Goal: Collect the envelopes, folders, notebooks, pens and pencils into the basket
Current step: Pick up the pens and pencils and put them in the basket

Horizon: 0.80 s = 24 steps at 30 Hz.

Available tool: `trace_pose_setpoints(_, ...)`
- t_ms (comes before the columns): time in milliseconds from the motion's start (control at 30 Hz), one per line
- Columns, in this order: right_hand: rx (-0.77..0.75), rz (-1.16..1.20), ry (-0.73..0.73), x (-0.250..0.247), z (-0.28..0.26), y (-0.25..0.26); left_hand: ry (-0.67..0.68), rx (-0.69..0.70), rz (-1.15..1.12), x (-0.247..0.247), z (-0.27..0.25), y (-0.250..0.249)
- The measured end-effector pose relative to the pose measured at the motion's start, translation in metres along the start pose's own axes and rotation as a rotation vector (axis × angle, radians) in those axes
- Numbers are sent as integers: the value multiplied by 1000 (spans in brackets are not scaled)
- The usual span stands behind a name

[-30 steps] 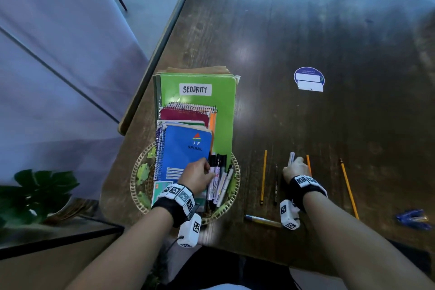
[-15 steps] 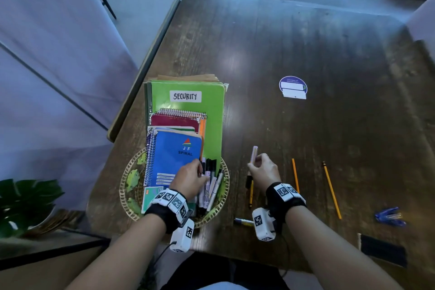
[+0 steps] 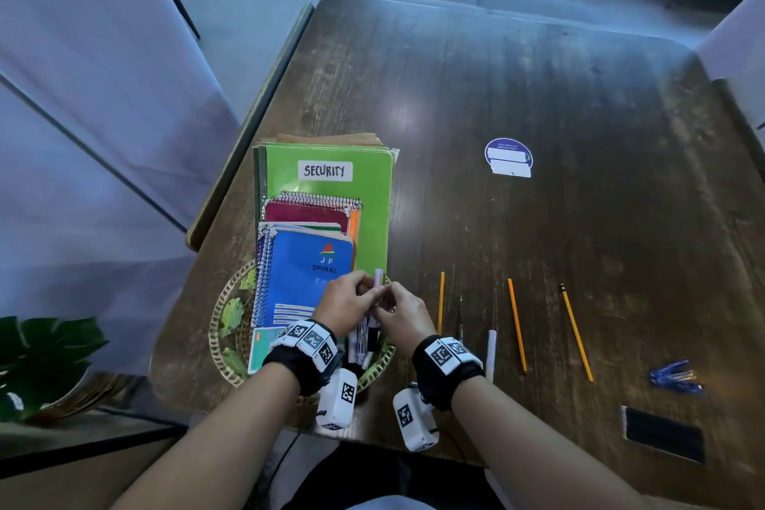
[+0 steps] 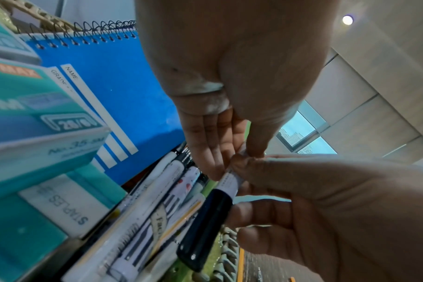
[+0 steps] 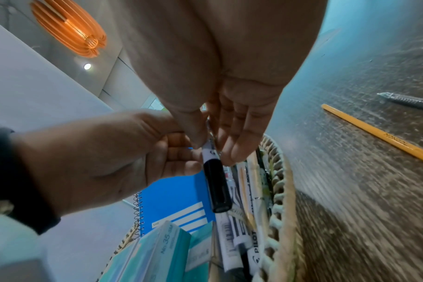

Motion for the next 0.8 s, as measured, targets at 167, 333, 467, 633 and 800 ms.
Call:
trace_pose_setpoints(167,1,7,-2,0,-3,-3,-34,-26,31,1,2,5)
trace_pose_setpoints(333,68,-49,-25,-21,-4,-22,-86,-63,128,5,4,7)
trace_pose_setpoints(467,151,-138,-58,-49,-10,-49,-73,-98,164,10,8,12)
trace_pose_setpoints(633,308,-293,-81,-86,-24,-91,-73,-98,210,17,12,15)
trace_pose_setpoints(800,464,-424,-71,-109,-48,-131,-89,-69,260,24,14,15)
Point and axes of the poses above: each hand's wrist, its own z-axis towards the middle knuckle, its own x-axis out of the palm, y = z × x, the point moved 4 cm from there along z, towards the middle knuckle, and after that the axes turned 12 degrees about -x, right-handed, at the moved point
